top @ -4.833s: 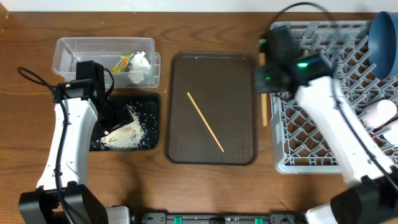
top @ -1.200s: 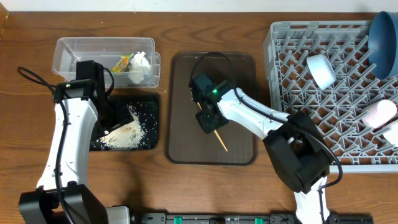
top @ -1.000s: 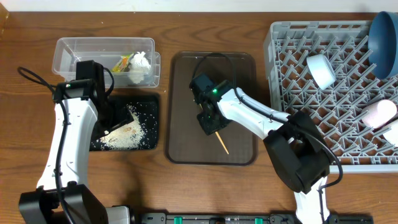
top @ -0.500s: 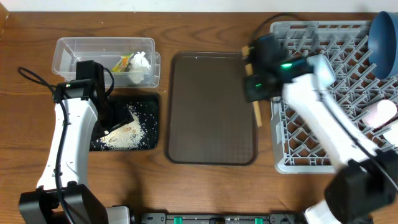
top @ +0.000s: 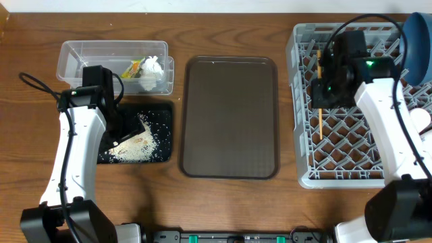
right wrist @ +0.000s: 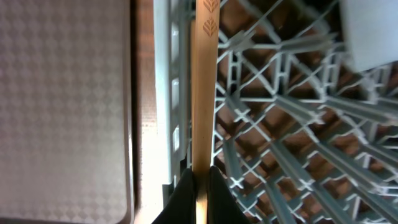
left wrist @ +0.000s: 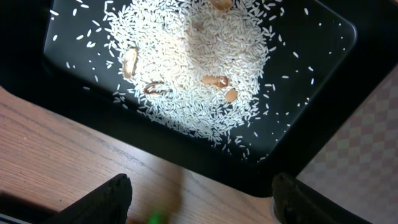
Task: Sort waste into correct bins and load items into the dishwasher rack
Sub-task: 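Carry the second chopstick right and insert it into the rack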
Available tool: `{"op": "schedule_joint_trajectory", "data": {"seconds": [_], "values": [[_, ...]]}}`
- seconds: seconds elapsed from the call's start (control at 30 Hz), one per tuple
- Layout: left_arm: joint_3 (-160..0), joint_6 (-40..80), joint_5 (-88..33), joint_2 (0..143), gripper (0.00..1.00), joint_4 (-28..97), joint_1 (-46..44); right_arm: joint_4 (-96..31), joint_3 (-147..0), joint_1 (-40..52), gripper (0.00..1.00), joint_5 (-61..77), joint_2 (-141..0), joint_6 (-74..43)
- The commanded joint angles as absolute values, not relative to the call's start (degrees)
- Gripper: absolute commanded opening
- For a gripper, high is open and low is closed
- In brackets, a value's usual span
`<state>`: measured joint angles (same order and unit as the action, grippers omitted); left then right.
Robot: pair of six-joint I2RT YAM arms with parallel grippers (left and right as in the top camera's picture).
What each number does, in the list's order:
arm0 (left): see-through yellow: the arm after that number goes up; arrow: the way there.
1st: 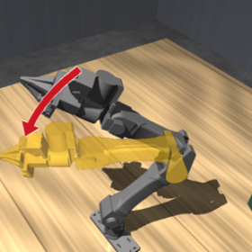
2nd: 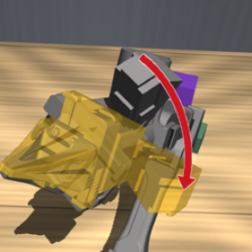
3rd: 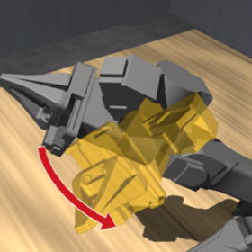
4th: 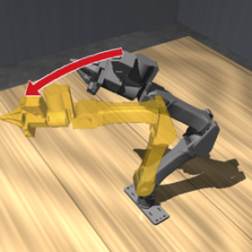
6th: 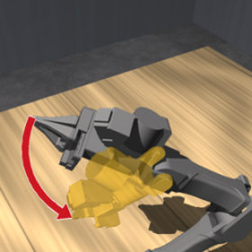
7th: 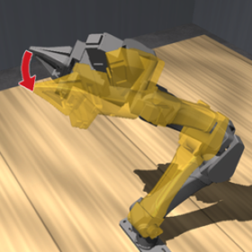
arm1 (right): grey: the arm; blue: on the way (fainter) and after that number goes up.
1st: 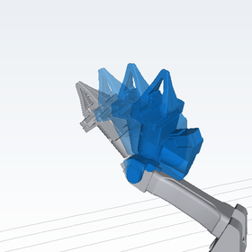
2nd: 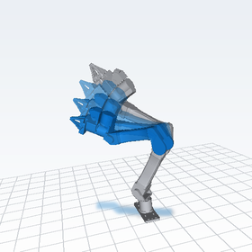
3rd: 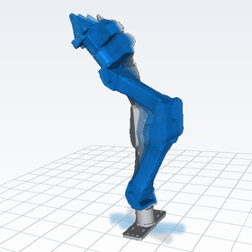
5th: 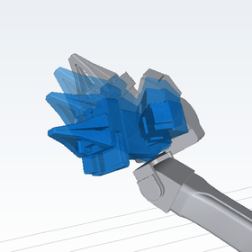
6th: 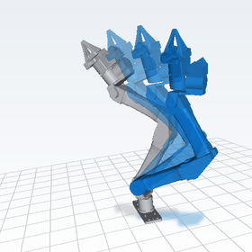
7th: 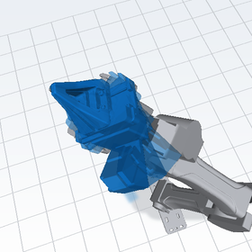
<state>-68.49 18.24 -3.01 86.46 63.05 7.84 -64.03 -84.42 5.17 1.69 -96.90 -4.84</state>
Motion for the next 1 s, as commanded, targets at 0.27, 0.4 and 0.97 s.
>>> {"op": "schedule_joint_trajectory", "data": {"seconds": [0.27, 0.4, 0.97], "values": [[-68.58, 18.79, -2.57, 86.06, 0.76, 63.37, 8.08, -62.57, -79.66, 5.69, 0.01, 2.42, -104.36, -2.9], [-68.58, 18.79, -2.57, 86.06, 0.76, 63.4, 8.08, -62.39, -79.66, 5.69, 0.01, 2.44, -106.0, -2.9], [-68.6, 18.74, -4.49, 86.06, 0.76, 63.42, 8.05, -62.48, -79.83, 5.69, 0.36, 3.9, -104.09, -2.9]]}}
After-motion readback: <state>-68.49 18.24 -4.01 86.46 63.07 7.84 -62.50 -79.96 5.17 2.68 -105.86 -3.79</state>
